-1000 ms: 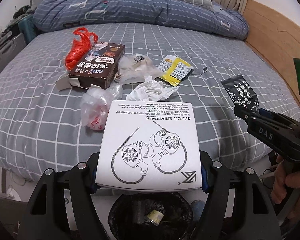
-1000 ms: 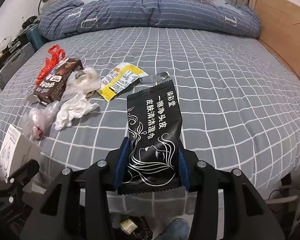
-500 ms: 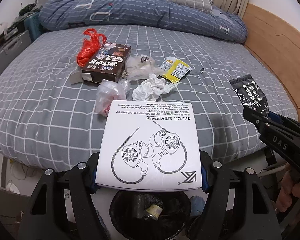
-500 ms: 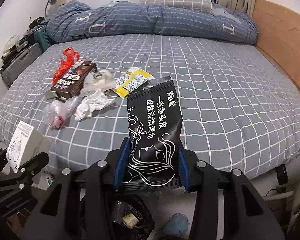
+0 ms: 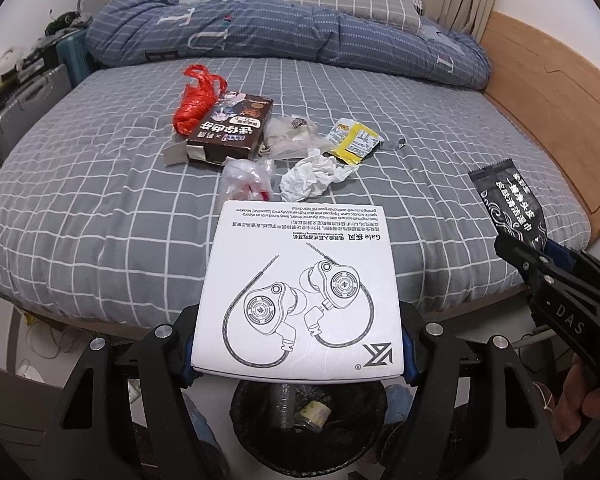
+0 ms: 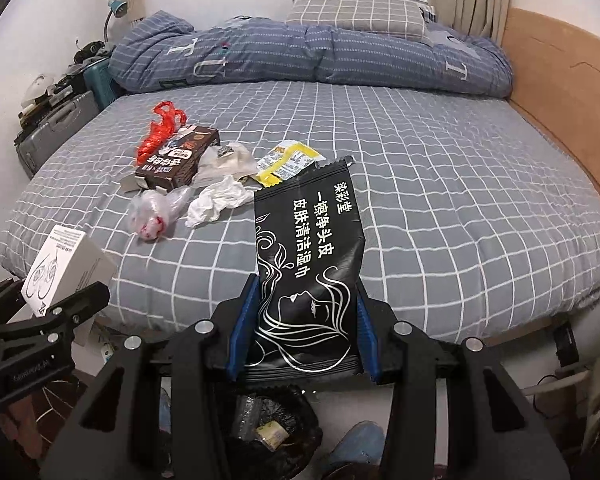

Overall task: Collect trash
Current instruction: 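Carry the white box and black wipe packet down over the trash bin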

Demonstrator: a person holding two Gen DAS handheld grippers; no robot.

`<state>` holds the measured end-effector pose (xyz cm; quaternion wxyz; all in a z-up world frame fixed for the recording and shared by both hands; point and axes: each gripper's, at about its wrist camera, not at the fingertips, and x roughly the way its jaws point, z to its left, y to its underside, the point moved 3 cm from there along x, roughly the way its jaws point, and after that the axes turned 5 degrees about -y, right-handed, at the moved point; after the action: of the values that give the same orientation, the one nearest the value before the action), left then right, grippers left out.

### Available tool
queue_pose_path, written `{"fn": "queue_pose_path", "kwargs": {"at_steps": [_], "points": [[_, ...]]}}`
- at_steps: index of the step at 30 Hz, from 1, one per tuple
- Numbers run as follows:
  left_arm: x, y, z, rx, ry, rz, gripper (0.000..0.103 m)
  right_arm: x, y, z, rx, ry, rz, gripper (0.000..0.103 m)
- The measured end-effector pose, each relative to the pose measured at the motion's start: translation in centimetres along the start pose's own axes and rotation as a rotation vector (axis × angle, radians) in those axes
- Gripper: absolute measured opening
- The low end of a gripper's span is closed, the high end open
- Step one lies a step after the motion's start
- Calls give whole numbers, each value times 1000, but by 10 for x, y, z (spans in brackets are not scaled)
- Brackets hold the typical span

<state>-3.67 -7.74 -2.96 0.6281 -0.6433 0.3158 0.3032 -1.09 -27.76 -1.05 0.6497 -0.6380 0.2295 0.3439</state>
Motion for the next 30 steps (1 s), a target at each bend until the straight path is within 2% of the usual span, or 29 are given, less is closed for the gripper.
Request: {"fn": "queue_pose_path", "kwargs": {"at_steps": [11, 30], "points": [[-8, 26, 1, -5, 18, 17, 69, -19, 32, 8, 52, -41, -8, 42], [8, 88, 17, 13, -16, 101, 69, -11, 86, 34, 57, -67, 71, 42]]}}
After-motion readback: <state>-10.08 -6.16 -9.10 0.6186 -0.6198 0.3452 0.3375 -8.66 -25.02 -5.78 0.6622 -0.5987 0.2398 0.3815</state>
